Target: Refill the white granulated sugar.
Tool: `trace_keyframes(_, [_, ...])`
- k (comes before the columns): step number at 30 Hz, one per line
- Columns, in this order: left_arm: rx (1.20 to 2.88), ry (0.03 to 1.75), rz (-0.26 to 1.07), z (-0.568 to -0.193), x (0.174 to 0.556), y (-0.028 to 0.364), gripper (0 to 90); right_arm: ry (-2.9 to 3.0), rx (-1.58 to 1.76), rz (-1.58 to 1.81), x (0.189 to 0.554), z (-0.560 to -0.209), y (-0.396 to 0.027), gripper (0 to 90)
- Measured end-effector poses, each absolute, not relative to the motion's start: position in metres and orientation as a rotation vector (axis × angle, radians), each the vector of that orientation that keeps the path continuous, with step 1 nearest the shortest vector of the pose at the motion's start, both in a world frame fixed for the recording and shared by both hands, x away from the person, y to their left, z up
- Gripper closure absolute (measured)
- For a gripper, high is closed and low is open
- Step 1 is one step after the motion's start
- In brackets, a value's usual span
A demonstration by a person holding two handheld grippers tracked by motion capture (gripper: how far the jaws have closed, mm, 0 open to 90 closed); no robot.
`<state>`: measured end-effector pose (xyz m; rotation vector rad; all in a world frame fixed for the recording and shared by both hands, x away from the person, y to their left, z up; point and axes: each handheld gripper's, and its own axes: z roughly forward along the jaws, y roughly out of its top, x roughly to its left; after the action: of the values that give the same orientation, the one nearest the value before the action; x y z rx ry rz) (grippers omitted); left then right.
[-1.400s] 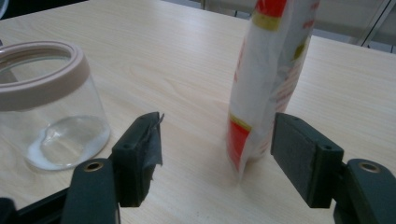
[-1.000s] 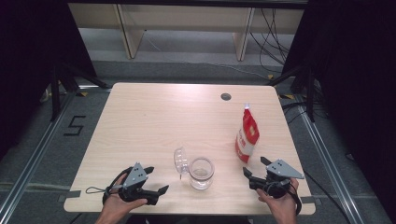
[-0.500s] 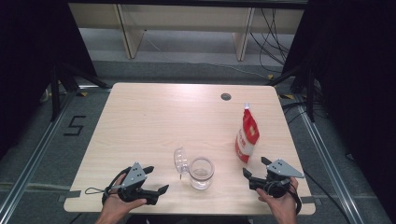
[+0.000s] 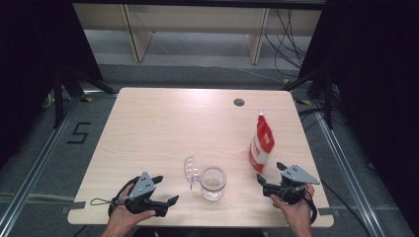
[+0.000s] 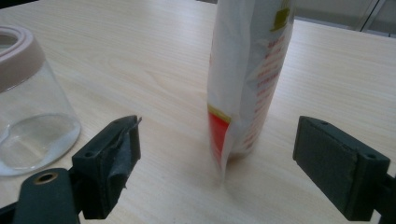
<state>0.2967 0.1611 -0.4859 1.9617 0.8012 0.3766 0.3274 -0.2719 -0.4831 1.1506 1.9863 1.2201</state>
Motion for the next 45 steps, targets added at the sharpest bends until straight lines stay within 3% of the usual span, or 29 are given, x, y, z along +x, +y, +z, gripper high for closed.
trace_keyframes(15, [1.964, 0.794, 0.380, -0.487, 0.295, 0.161, 15.5, 1.933, 1.122, 1.215, 0.364, -0.483, -0.264, 16.5])
trace_keyframes(28, [1.951, 0.792, 0.374, -0.487, 0.295, 0.161, 15.5, 1.912, 1.140, 1.239, 0.381, -0.488, -0.256, 28.3])
trace_keyframes(33, [1.958, 0.789, 0.378, -0.487, 0.294, 0.161, 15.5, 1.895, 1.147, 1.244, 0.384, -0.488, -0.258, 37.5])
trace_keyframes(45, [1.955, 0.791, 0.373, -0.487, 0.294, 0.161, 15.7, 1.971, 1.094, 1.293, 0.386, -0.485, -0.271, 43.9])
